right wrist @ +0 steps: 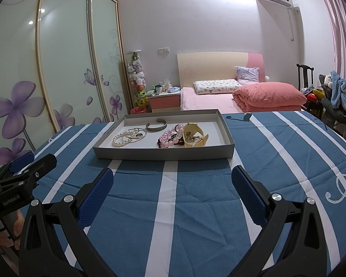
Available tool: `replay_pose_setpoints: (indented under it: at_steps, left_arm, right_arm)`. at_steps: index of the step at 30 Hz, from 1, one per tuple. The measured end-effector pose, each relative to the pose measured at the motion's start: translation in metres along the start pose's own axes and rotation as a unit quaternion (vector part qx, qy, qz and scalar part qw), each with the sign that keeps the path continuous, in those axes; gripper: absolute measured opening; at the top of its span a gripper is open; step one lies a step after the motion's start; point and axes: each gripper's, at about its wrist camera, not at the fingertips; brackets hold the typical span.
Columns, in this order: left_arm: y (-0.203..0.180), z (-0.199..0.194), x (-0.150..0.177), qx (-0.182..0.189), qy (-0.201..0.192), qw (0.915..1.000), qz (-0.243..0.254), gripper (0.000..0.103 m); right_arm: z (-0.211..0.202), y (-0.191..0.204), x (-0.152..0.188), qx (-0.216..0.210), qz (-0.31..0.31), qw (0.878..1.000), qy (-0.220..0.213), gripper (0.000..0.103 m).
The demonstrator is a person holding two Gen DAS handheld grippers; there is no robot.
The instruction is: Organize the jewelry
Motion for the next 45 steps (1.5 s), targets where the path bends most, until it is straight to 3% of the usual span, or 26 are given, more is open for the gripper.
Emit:
replay_pose_setpoints:
  at_steps: [45]
  left_arm:
    - [-0.0009, 0.0009, 0.0012, 0.001, 0.002, 1.0, 0.001, 0.099]
  right_arm:
    - [0.0004, 0.0011, -0.0009, 0.0, 0.001, 1.0, 0.002, 0.101]
Point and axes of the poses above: each gripper's, at about its wrist camera, not at the fingertips, and z roughly the way its jaws point, y to its left, x to its underside, and after that the axes turned 2 degrees about -x, right-handed
